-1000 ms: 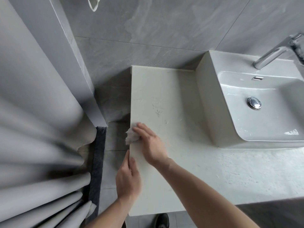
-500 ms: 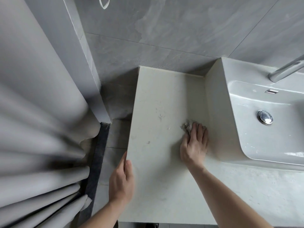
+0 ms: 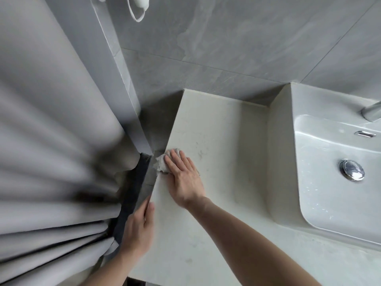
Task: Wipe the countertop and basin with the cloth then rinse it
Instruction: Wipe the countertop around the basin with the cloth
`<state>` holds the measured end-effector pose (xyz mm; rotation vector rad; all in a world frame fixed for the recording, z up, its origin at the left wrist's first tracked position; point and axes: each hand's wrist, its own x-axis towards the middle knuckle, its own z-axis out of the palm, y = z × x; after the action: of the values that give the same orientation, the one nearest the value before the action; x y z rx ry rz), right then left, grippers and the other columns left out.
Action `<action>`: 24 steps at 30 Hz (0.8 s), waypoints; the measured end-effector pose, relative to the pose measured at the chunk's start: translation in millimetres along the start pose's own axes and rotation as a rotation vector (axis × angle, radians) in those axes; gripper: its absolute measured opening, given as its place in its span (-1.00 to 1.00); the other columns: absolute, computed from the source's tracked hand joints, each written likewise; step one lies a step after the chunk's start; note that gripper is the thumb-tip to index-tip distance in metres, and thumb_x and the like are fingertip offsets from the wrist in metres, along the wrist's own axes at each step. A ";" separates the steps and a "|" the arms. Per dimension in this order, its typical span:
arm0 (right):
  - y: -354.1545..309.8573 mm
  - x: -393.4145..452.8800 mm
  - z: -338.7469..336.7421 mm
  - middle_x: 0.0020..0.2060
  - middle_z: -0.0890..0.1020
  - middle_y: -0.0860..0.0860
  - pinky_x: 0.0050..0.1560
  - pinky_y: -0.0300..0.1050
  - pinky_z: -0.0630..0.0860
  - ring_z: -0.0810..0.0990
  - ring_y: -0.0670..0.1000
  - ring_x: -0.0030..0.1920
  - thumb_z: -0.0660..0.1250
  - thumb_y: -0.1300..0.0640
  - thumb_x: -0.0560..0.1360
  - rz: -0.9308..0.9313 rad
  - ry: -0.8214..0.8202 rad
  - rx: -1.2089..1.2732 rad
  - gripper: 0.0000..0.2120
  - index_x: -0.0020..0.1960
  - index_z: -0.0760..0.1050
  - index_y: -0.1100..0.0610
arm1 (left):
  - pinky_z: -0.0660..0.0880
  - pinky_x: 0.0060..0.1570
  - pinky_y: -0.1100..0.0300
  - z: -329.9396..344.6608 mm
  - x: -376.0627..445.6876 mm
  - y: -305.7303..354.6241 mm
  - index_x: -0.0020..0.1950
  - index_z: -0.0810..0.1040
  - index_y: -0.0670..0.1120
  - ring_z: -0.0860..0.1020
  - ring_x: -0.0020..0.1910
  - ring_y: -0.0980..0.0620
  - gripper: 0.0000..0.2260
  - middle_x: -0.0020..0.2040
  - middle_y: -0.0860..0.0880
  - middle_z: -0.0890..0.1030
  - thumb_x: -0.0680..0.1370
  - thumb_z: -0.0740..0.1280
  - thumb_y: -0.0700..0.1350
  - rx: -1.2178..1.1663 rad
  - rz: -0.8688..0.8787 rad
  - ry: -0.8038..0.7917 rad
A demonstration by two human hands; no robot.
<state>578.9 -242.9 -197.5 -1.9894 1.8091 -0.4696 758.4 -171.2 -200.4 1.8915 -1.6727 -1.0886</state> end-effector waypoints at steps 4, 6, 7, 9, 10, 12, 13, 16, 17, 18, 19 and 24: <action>64.8 -22.7 -33.2 0.66 0.14 0.06 0.63 0.14 0.04 0.02 0.18 0.66 0.14 0.04 0.62 0.111 0.048 -0.065 -0.40 0.65 0.20 0.04 | 0.45 0.25 0.15 2.1 0.2 -3.0 0.42 0.50 0.06 0.54 0.33 0.02 -0.49 0.31 0.10 0.62 0.62 0.01 0.24 0.038 0.001 0.015; 93.3 -35.3 -51.2 0.64 0.21 0.08 0.61 0.19 0.12 0.10 0.24 0.64 0.09 0.00 0.59 0.206 0.087 -0.097 -0.40 0.63 0.25 0.04 | 0.46 0.26 0.12 2.4 1.0 -4.5 0.41 0.50 0.06 0.54 0.33 0.02 -0.47 0.31 0.11 0.62 0.61 -0.01 0.27 0.047 0.000 0.016; 105.5 -40.9 -60.6 0.63 0.24 0.08 0.59 0.20 0.15 0.15 0.25 0.63 0.08 -0.01 0.57 0.257 0.108 -0.126 -0.39 0.62 0.27 0.04 | 0.47 0.26 0.10 2.6 1.5 -5.5 0.41 0.50 0.07 0.55 0.32 0.02 -0.47 0.30 0.11 0.62 0.61 -0.02 0.27 0.050 -0.002 0.013; 127.7 -49.3 -76.8 0.60 0.30 0.10 0.56 0.18 0.21 0.21 0.25 0.59 0.08 0.00 0.56 0.370 0.162 -0.197 -0.40 0.60 0.30 0.05 | 0.48 0.27 0.05 2.0 1.8 -4.6 0.41 0.49 0.07 0.56 0.31 0.00 -0.46 0.29 0.10 0.63 0.61 -0.03 0.29 0.060 -0.016 0.005; 136.7 -52.1 -81.9 0.58 0.32 0.12 0.55 0.18 0.23 0.24 0.26 0.57 0.06 0.00 0.57 0.421 0.189 -0.228 -0.41 0.59 0.31 0.08 | 0.48 0.27 0.04 1.9 1.6 -4.2 0.41 0.49 0.07 0.56 0.31 -0.01 -0.45 0.29 0.09 0.63 0.61 -0.04 0.29 0.072 -0.027 0.001; 147.3 -54.7 -85.3 0.56 0.34 0.19 0.56 0.19 0.22 0.27 0.27 0.55 0.02 -0.03 0.59 0.496 0.236 -0.242 -0.39 0.57 0.32 0.17 | 0.48 0.27 0.01 1.8 1.7 -4.0 0.43 0.46 0.05 0.55 0.32 -0.06 -0.41 0.32 0.06 0.62 0.59 -0.07 0.30 0.110 -0.055 -0.008; 149.4 -54.4 -84.0 0.57 0.33 0.20 0.58 0.19 0.19 0.25 0.27 0.56 0.01 -0.04 0.59 0.519 0.254 -0.239 -0.38 0.58 0.31 0.20 | 0.47 0.27 0.00 1.1 3.5 -3.1 0.45 0.44 0.03 0.54 0.33 -0.09 -0.39 0.33 0.03 0.60 0.58 -0.08 0.31 0.134 -0.072 -0.017; 140.4 -46.3 -76.4 0.63 0.22 0.15 0.61 0.17 0.08 0.14 0.24 0.62 0.03 -0.06 0.60 0.609 0.252 -0.229 -0.37 0.63 0.22 0.14 | 0.46 0.28 -0.01 -4.2 17.2 4.7 0.46 0.40 0.04 0.52 0.33 -0.04 -0.46 0.38 0.07 0.56 0.58 0.03 0.25 0.167 -0.073 -0.013; 134.2 -40.3 -73.8 0.64 0.20 0.12 0.61 0.19 0.05 0.11 0.23 0.63 0.06 -0.05 0.61 0.643 0.266 -0.214 -0.38 0.64 0.20 0.11 | 0.45 0.31 0.01 -5.4 23.5 11.8 0.48 0.37 0.06 0.50 0.36 0.00 -0.51 0.41 0.11 0.52 0.59 0.09 0.19 0.156 -0.042 -0.007; 126.7 -33.0 -71.0 0.64 0.20 0.09 0.60 0.21 0.02 0.09 0.22 0.63 0.08 -0.04 0.62 0.667 0.283 -0.188 -0.39 0.64 0.20 0.09 | 0.42 0.34 0.02 -5.5 29.9 19.9 0.52 0.33 0.08 0.46 0.40 0.04 -0.53 0.45 0.14 0.47 0.61 0.14 0.12 0.151 -0.004 -0.001; 118.4 -24.9 -67.5 0.64 0.21 0.08 0.59 0.21 0.02 0.10 0.21 0.63 0.10 -0.02 0.61 0.665 0.294 -0.158 -0.40 0.63 0.22 0.08 | 0.39 0.38 0.04 -3.8 36.6 29.0 0.55 0.27 0.09 0.42 0.44 0.06 -0.52 0.50 0.15 0.42 0.62 0.16 0.09 0.151 0.028 0.001; 63.1 18.6 -35.6 0.58 0.34 0.12 0.61 0.10 0.07 0.21 0.23 0.61 0.15 0.21 0.49 0.363 0.240 0.054 -0.39 0.55 0.39 0.13 | 0.39 0.32 0.02 20.4 50.5 56.5 0.61 0.11 0.10 0.38 0.47 -0.04 -0.46 0.55 0.04 0.35 0.63 0.09 0.12 0.186 -0.051 0.036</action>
<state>508.7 -268.7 -199.5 -1.5727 2.2182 -0.6521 705.4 -227.4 -186.8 2.0657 -1.7677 -0.9406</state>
